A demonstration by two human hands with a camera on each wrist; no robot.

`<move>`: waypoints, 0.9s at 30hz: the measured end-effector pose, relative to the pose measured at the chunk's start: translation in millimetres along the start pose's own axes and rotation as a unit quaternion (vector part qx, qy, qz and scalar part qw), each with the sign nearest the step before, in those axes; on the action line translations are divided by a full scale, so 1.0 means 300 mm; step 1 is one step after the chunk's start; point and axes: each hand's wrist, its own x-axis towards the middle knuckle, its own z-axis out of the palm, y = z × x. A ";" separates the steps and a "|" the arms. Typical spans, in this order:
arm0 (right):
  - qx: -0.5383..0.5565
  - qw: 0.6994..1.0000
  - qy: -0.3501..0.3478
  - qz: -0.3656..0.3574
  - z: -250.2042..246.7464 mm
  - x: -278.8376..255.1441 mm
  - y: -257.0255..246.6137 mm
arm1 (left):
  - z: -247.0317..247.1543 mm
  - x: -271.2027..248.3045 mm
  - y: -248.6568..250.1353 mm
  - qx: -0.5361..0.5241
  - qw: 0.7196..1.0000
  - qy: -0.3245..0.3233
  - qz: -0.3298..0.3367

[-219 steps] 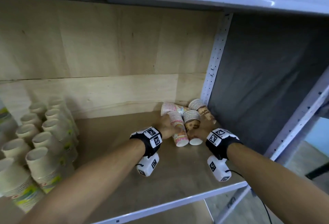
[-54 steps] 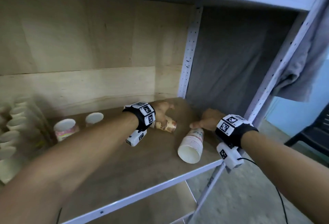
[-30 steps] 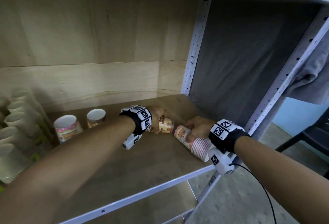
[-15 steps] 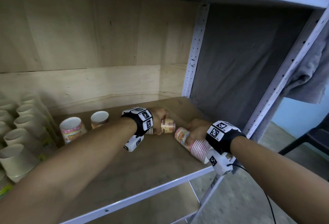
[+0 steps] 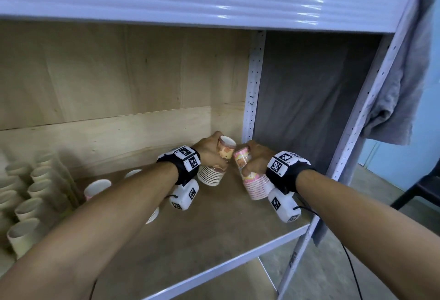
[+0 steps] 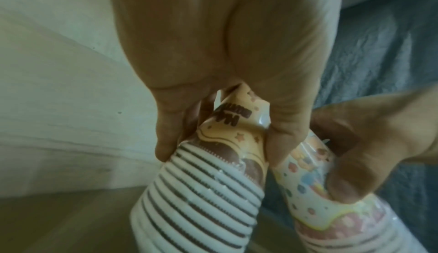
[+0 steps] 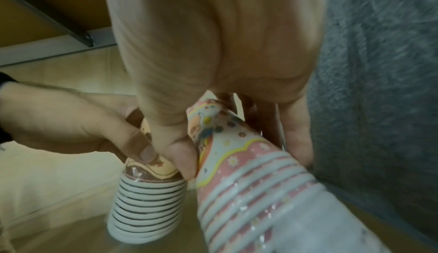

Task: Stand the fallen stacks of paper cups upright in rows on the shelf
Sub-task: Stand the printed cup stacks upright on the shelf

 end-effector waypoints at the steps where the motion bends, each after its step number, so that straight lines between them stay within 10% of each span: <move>1: 0.002 1.000 0.008 0.001 -0.005 0.001 -0.006 | -0.001 0.002 -0.001 -0.017 1.000 0.006 -0.003; 12: 0.070 0.990 0.117 0.042 0.053 0.046 -0.027 | 0.031 0.030 -0.030 -0.072 0.996 0.035 -0.042; 27: 0.116 0.988 0.092 0.047 0.086 0.044 0.024 | 0.094 0.040 -0.061 -0.057 0.995 -0.007 -0.076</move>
